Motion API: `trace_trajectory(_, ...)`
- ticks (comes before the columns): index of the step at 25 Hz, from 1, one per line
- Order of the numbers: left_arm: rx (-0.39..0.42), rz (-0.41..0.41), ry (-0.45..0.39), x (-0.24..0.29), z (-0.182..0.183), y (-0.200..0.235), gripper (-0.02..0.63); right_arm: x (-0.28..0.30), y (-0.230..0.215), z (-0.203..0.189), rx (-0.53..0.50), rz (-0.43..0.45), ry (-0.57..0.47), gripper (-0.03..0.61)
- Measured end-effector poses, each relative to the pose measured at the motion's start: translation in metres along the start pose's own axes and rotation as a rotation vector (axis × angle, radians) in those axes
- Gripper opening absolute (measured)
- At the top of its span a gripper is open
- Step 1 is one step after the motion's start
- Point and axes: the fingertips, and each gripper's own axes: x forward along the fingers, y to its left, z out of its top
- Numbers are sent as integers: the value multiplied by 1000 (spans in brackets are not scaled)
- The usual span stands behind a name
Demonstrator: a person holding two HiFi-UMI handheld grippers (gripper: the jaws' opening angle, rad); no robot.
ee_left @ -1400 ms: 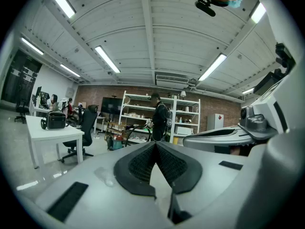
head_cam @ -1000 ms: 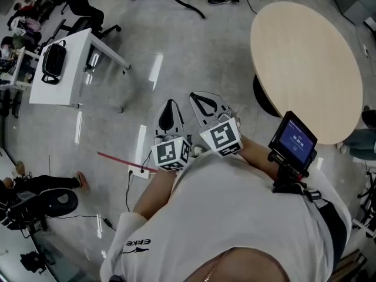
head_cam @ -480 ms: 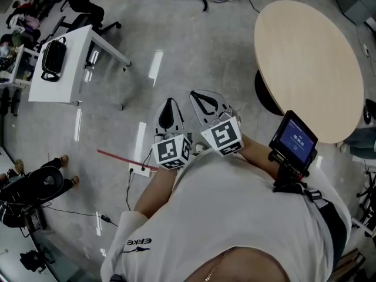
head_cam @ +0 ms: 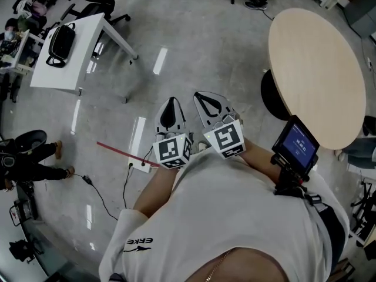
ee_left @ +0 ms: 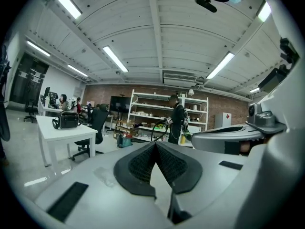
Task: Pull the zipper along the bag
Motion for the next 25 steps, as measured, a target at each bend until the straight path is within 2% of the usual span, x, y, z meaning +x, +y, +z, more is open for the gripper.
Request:
trace_trajectory(6, -21, 126, -26, -30, -1, 70, 2, 39, 61, 6, -38, 115, -6, 5)
trace_trajectory(9, -30, 217, -39, -41, -12, 122, 2, 81, 98, 3, -69, 205, -18, 5)
trace_trajectory(11, -37, 280, -49, -56, -6, 148, 2, 95, 123, 14, -87, 267, -25, 5)
trace_trajectory(14, -44, 343, -59, -83, 10, 162, 2, 93, 149, 33, -101, 325, -32, 5)
trace_trajectory(18, -45, 413, -72, -106, 11, 167, 2, 85, 169, 37, -120, 391, -46, 5)
trace_trajectory(25, -46, 547, -63, -89, 13, 221, 2, 148, 181, 46, -124, 506, -53, 5)
